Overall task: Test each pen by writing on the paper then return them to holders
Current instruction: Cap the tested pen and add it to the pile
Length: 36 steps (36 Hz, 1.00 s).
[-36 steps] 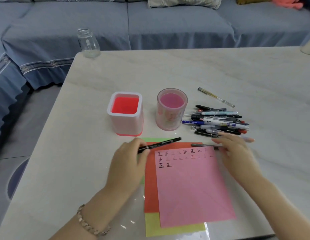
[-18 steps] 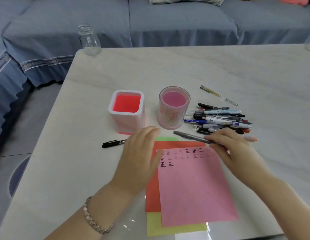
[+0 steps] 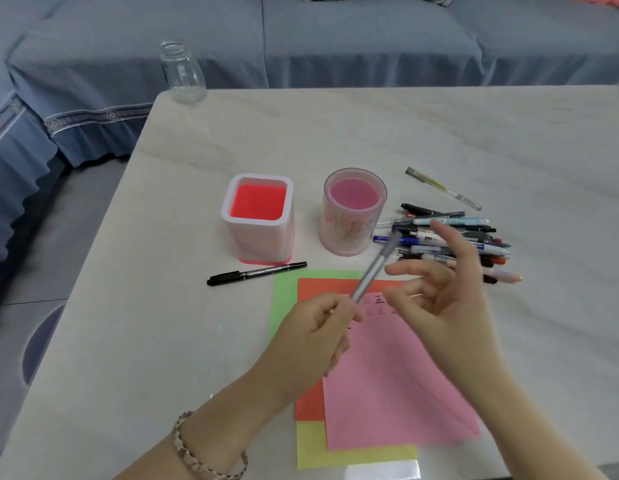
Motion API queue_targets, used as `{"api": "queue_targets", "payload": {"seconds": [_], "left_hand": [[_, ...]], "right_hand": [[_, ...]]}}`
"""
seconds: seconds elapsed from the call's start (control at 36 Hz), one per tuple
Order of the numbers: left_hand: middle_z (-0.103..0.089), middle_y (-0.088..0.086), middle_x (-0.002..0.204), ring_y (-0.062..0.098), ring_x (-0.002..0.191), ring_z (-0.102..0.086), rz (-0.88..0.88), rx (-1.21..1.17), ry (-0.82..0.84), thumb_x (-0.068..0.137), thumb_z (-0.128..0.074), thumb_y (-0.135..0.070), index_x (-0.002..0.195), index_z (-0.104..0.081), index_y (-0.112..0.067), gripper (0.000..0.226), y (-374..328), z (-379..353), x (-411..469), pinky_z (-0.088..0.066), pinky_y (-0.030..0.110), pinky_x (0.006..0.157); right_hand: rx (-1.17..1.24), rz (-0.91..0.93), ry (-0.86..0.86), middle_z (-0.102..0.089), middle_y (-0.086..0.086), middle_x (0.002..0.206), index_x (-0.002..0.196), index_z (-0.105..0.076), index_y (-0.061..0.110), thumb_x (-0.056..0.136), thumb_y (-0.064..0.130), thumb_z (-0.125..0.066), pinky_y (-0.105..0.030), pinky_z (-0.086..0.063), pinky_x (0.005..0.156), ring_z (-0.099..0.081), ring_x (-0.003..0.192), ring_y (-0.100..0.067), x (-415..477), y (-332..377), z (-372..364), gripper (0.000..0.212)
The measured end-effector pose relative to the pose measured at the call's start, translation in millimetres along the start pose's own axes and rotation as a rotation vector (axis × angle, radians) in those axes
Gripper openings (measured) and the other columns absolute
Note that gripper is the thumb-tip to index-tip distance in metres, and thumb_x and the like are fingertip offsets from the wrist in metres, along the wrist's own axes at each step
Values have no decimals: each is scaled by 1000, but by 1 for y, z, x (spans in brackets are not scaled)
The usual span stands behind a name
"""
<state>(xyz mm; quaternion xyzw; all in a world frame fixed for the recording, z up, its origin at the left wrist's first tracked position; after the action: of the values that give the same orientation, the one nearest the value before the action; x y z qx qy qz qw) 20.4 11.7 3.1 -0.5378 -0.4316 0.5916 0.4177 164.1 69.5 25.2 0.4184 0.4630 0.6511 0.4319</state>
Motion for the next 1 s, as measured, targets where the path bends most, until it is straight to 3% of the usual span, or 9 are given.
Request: {"api": "queue_targets", "payload": {"seconds": [0.06,0.14,0.31,0.42,0.58,0.64,0.81,0.92,1.0], "left_hand": [[-43,-2,40,10,31,-34,47,0,68,98,-41,-18,76,-59,-10,29,-6,0,-3,-31,17,37],[-46,1,41,10,30,-38,80,-22,138,97,-43,-20,72,-61,-7,33,-16,1,-7,-33,17,36],[-62,-10,76,7,71,-58,-273,430,-72,88,-37,-47,89,-66,-20,40,-14,13,-3,-45,23,68],[-45,-19,121,-3,115,-39,-470,654,-17,94,-38,-39,130,-49,-21,42,-13,14,2,-25,4,96],[-54,-8,97,7,86,-48,-436,659,123,94,-26,-35,111,-49,-17,34,-9,-5,-2,-39,24,77],[-54,-5,90,13,76,-48,-470,755,101,92,-19,-39,98,-47,-16,37,-5,-11,-3,-39,29,70],[-41,-14,58,7,50,-41,-488,669,55,92,-30,-39,84,-46,-22,25,-7,-11,-5,-31,16,50],[-37,-13,52,7,48,-42,-509,671,49,91,-32,-42,69,-33,-32,24,-8,-10,-6,-30,16,47],[-39,-12,54,10,49,-41,-500,667,49,89,-32,-42,71,-41,-26,26,-7,-8,-7,-29,17,48]], "right_hand": [[-428,204,49,-62,12,79,120,-36,60,76,10,-65,-20,-47,58,-55,67,-7,-2,-11,-6,73],[-651,332,87,-47,17,78,110,-58,37,77,26,-59,-22,-43,59,-42,66,-2,-3,-22,-14,34],[-123,-77,45,-55,9,54,75,-61,24,84,47,-45,-14,-38,55,-49,53,-4,-2,-20,-20,29],[257,-274,72,-43,1,41,68,-66,12,89,41,-46,-16,-31,42,-37,40,-9,-5,-7,-22,41],[262,-310,7,-37,2,35,64,-53,-1,90,28,-47,-17,-26,37,-30,34,-8,-7,-6,-29,40],[256,-341,-72,-36,2,34,50,-58,11,89,28,-50,-18,-26,36,-30,33,-8,-7,-8,-32,44],[331,-414,-124,-37,-5,45,44,-53,19,83,37,-55,-27,-29,47,-34,42,-16,-10,-10,-38,43],[369,-413,-125,-36,-9,49,49,-50,14,93,26,-51,-28,-27,48,-33,43,-17,-13,-12,-37,46],[386,-395,-102,-39,-15,54,47,-53,16,79,37,-53,-27,-29,47,-34,50,-22,-15,-14,-40,38]]}}
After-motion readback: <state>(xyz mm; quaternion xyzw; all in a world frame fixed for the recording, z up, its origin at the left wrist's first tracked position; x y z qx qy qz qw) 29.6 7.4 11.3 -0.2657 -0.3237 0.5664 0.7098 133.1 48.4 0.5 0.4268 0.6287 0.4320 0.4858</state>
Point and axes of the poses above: each hand's wrist, its own x-axis towards the middle knuckle, its own z-axis out of the back of the hand, y = z × x, the point moved 2 cm from there along x, towards the middle knuckle
